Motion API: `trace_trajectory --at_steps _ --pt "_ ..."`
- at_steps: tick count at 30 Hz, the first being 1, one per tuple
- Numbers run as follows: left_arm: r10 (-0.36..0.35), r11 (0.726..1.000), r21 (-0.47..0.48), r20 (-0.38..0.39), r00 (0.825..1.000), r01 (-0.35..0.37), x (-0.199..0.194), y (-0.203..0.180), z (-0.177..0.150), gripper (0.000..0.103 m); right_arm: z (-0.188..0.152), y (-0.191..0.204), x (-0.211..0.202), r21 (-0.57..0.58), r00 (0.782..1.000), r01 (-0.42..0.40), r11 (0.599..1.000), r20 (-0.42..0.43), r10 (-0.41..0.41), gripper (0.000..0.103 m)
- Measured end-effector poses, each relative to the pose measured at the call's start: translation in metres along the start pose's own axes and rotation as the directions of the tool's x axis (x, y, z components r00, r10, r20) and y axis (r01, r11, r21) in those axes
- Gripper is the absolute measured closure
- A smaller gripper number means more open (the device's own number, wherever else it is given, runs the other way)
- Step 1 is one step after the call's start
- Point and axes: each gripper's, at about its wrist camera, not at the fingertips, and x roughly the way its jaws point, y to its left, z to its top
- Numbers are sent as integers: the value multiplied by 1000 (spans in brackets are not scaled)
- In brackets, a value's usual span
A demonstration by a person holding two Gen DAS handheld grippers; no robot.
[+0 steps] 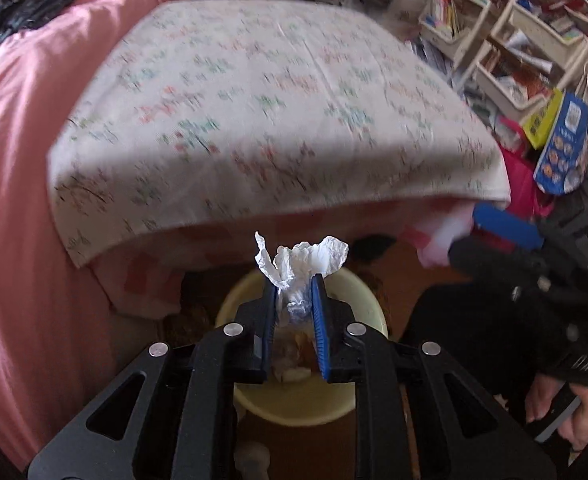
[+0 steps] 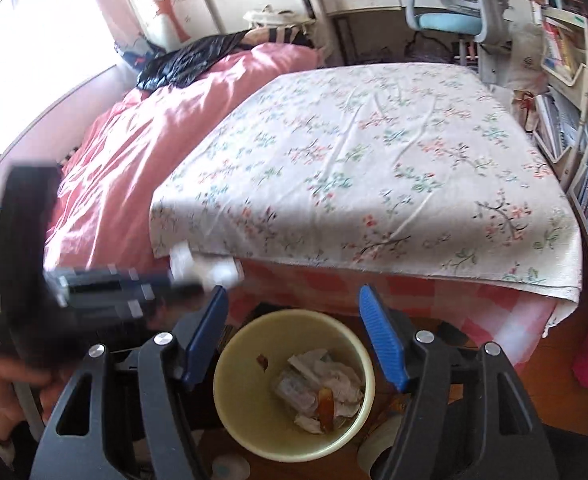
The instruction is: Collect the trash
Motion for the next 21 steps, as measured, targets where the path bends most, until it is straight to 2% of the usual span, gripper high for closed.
trace_trajectory --at_steps 3,4,5,10,15,21 --pt "44 997 67 -12 999 -43 5 -12 -7 72 2 -7 -6 21 1000 11 1000 21 -11 35" --pt "49 997 66 4 999 -50 2 -12 -7 62 2 -9 -8 26 999 14 1000 28 -15 34" --pt "56 997 53 23 998 -57 -2 -10 -7 51 2 -10 -10 31 999 17 999 35 -18 33" --pt "72 994 -86 122 990 -62 -23 13 -1 34 7 -14 -12 48 998 31 998 55 -34 28" --pt "76 977 -208 175 982 -39 -35 33 0 30 6 -11 -9 29 998 44 999 49 -45 27" --pt "76 971 -240 226 971 -20 -44 42 4 30 5 -6 -10 3 997 56 998 60 -56 27"
